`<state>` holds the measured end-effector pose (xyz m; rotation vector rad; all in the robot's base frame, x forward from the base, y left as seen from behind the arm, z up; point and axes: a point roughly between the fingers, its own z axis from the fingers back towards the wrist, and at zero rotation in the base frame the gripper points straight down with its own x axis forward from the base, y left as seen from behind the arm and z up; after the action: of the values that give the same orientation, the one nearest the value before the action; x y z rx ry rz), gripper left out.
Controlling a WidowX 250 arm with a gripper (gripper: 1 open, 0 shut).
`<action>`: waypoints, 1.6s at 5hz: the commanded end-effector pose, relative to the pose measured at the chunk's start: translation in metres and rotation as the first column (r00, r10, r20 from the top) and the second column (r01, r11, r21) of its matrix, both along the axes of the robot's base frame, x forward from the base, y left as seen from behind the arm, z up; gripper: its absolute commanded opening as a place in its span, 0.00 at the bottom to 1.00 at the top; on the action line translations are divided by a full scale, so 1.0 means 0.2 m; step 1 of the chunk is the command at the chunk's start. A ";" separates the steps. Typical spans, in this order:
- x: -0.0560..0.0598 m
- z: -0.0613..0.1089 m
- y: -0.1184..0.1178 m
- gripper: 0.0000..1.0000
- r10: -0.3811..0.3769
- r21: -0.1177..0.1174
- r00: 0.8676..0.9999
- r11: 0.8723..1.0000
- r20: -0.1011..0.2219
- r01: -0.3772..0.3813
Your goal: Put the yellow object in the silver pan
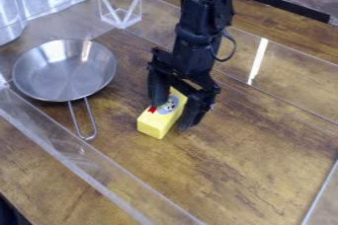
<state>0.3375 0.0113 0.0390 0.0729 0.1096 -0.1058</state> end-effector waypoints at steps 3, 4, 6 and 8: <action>0.08 -0.05 0.12 1.00 -0.002 0.009 1.000 1.000 0.002 0.002; 0.09 -0.09 0.14 1.00 -0.002 0.014 1.000 1.000 -0.013 0.002; 0.07 -0.07 0.17 0.00 0.009 0.024 1.000 1.000 -0.025 -0.008; 0.01 -0.07 0.17 0.00 0.018 0.049 0.998 0.999 -0.062 -0.015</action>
<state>0.3403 0.0412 0.0210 0.1125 0.1825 -0.1045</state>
